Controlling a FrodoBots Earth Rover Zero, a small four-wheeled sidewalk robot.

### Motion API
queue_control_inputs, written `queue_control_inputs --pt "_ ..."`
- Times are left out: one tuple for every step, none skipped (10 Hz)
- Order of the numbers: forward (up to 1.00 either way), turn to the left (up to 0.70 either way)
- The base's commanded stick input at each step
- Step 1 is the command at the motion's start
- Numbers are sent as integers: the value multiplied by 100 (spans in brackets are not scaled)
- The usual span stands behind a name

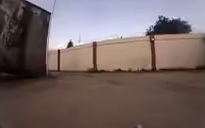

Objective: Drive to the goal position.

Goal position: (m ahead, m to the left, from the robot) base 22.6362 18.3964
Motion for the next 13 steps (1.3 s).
queue_control_inputs --pt "100 0" --pt "100 0" --pt "100 0" --pt "100 0" --pt "100 0" --pt "100 1" --pt "100 5" --pt "100 16" --pt "100 35" --pt "100 40" --pt "100 40" --pt "100 16" --pt "100 0"
